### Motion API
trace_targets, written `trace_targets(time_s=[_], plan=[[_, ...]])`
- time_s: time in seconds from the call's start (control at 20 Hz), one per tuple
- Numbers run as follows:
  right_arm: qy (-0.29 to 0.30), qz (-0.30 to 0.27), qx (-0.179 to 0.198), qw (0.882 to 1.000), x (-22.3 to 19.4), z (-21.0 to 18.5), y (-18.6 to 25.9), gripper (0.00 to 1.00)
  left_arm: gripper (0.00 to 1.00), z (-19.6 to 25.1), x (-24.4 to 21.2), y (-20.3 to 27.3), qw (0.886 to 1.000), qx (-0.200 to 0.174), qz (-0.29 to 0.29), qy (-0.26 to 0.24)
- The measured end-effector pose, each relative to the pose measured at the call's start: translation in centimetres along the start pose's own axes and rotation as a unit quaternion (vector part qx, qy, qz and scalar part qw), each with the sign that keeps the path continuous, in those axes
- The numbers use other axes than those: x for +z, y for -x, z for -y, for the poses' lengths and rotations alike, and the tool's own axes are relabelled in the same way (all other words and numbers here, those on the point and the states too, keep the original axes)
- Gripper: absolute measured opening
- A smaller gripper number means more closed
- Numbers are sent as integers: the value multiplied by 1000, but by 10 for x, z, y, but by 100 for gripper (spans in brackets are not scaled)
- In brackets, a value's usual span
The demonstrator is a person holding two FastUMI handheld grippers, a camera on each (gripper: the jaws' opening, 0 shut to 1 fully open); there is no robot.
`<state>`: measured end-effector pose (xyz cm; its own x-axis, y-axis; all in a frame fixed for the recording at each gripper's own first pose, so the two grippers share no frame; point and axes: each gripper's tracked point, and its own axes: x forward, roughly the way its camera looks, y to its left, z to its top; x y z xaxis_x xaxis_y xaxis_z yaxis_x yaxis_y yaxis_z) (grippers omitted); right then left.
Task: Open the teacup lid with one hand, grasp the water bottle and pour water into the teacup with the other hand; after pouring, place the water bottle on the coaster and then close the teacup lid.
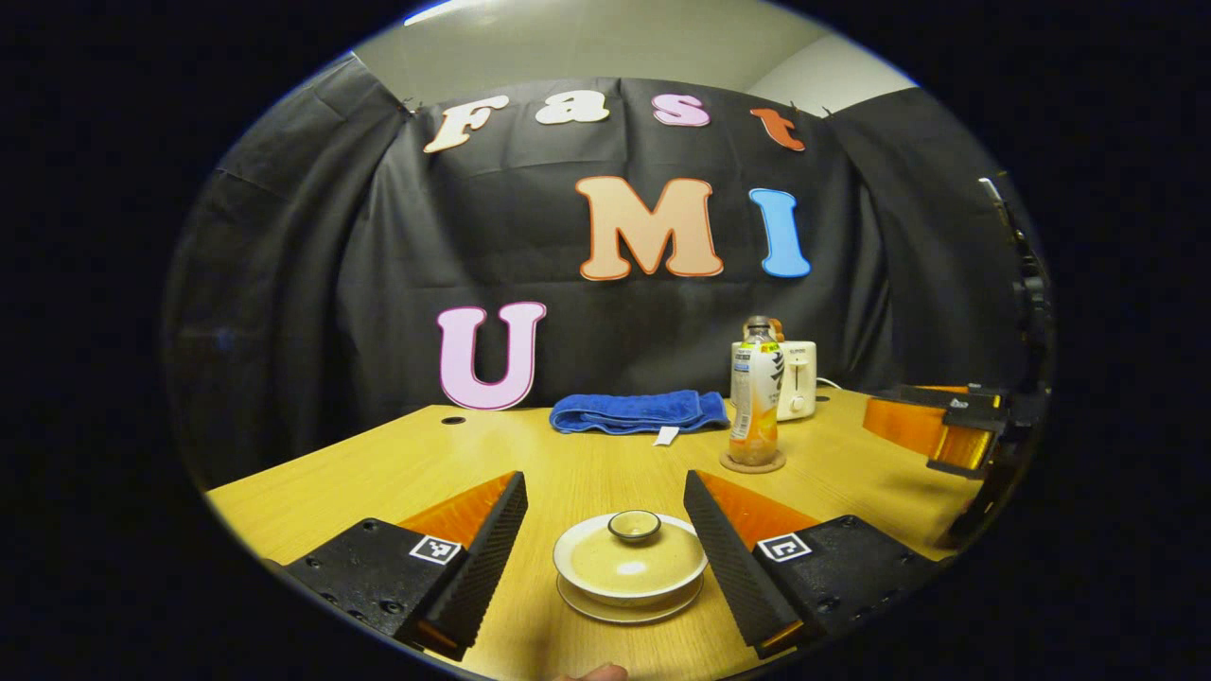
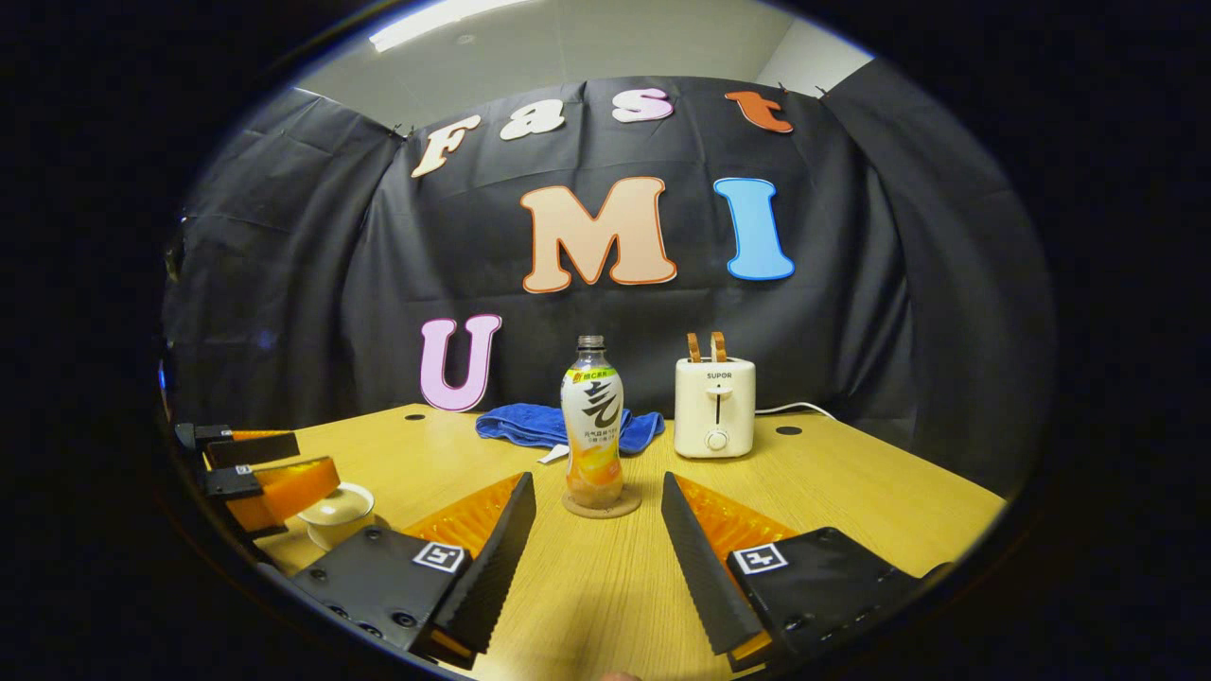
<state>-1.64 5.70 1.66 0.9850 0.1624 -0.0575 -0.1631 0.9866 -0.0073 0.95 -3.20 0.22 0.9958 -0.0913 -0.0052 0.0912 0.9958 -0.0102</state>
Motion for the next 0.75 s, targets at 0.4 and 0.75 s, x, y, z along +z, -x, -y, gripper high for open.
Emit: trace_targets(time_s=[0.4, 0.75], plan=[[-8, -4, -1, 1000, -17, -9, 32, 82, 96, 13, -7, 4, 1000, -9, -4, 13], [0, 2, -15, 1000, -17, -5, 34, 86, 97, 10, -6, 2, 1000, 9, 1, 1]])
